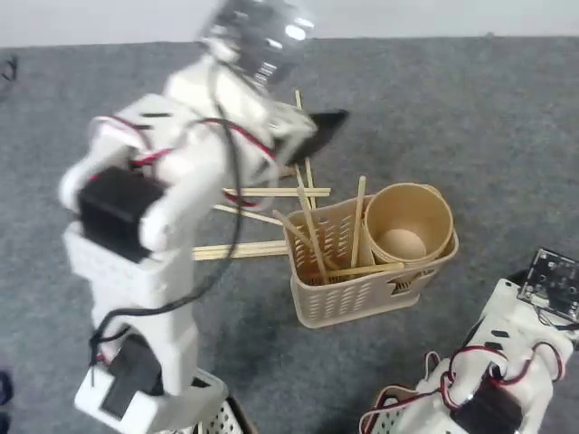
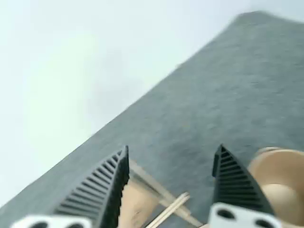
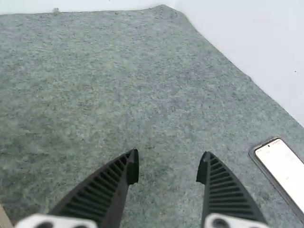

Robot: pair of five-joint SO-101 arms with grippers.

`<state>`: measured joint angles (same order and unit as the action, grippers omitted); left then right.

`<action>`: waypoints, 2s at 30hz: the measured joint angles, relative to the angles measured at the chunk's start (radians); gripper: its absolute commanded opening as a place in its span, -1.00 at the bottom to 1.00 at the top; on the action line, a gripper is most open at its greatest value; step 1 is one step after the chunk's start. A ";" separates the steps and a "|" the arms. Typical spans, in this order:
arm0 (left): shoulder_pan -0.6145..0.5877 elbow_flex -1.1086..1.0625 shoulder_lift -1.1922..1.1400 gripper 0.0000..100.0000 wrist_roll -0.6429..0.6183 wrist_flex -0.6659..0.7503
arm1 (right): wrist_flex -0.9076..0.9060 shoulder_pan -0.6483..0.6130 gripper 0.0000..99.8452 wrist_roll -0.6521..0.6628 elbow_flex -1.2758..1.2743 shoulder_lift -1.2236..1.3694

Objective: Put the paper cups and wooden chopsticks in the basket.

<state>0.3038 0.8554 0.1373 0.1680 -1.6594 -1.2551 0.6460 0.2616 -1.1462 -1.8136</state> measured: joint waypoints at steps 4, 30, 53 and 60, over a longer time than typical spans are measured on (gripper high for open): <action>-0.232 -0.003 0.061 -0.46 0.032 0.000 | 0.049 -0.106 -0.58 0.000 0.011 0.003; -0.359 -0.261 -0.710 -0.46 0.236 0.770 | 0.026 -0.385 -0.58 0.043 -0.063 0.002; -0.359 0.674 -1.553 -0.46 0.575 0.686 | 0.026 -0.385 -0.58 0.046 -0.063 0.002; -0.407 0.674 -1.498 -0.46 0.680 0.451 | 0.026 -0.385 -0.58 0.046 -0.063 0.002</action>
<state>-0.1028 1.5290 -1.3602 0.8477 -1.2083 -1.2290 0.2608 0.3076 -1.2091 -1.8121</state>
